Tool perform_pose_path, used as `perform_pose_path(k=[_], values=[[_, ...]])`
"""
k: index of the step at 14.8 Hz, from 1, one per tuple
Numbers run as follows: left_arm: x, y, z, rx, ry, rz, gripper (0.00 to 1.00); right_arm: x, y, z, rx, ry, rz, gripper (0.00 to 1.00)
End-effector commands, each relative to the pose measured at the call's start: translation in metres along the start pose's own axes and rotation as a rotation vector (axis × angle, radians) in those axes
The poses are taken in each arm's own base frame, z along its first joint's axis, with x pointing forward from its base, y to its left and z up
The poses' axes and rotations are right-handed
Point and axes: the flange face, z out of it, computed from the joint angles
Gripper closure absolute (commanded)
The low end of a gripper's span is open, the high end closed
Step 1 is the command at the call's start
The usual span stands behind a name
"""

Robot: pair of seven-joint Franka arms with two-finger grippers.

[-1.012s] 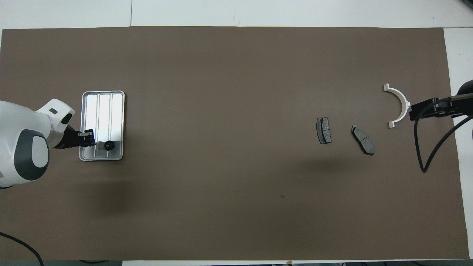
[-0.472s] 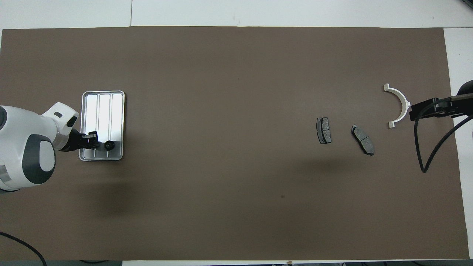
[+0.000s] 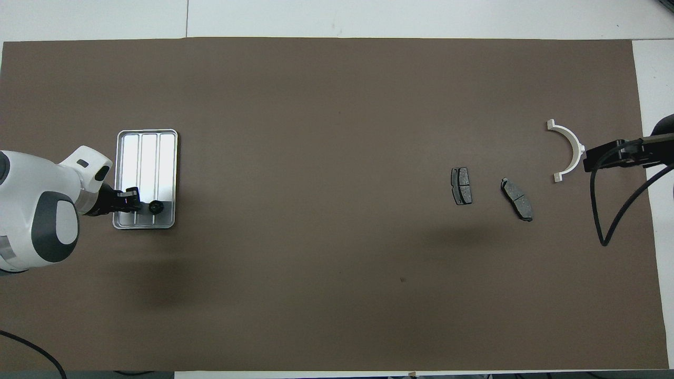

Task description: Pick bearing gear from pile to tray

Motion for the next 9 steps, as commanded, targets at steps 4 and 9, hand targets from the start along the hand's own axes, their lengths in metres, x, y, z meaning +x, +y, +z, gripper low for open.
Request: perform_pose_path(k=[4, 9], values=[[-0.01, -0.002, -0.004, 0.006, 0.022, -0.012, 0.38, -0.007, -0.001, -0.001, 0.014, 0.001, 0.004, 0.0], [0.004, -0.005, -0.029, 0.004, 0.015, -0.017, 0.26, -0.007, 0.0, -0.001, 0.014, 0.001, 0.005, 0.0]])
